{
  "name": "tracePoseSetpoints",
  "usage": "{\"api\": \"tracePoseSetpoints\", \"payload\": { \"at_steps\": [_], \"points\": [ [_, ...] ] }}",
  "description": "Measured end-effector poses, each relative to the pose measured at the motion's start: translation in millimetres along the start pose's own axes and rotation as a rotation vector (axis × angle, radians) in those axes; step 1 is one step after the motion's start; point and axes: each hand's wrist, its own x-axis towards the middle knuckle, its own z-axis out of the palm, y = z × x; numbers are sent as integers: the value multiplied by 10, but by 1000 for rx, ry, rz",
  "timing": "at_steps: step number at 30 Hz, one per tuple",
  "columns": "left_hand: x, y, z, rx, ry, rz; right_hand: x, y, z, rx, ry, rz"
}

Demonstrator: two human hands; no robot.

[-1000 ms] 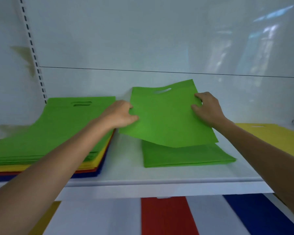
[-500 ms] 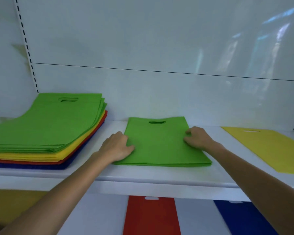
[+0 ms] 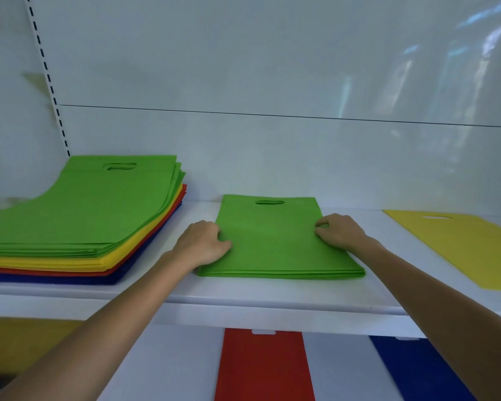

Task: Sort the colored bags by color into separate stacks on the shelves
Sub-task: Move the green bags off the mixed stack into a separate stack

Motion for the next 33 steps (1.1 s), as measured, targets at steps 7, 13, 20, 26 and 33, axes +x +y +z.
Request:
{"api": "tracePoseSetpoints", "payload": {
  "at_steps": [7,13,20,26,33],
  "points": [
    [133,-145,-470,-90,162,56,2,-375,-139,72,185,-27],
    [118,-621,-1092,-77,241,123,20,-1251,-190,168,252,-136],
    [-115,-2084,-1632,-53,206,-141,51,-2229,84,224,198,-170],
    [-279,-2769,-1708,-114,179,-245,75,-2849,384,260,168,-175],
    [-344,-3058,-1598,-329,179,-275,-53,-3202,642,386,76,-32]
  ]
}}
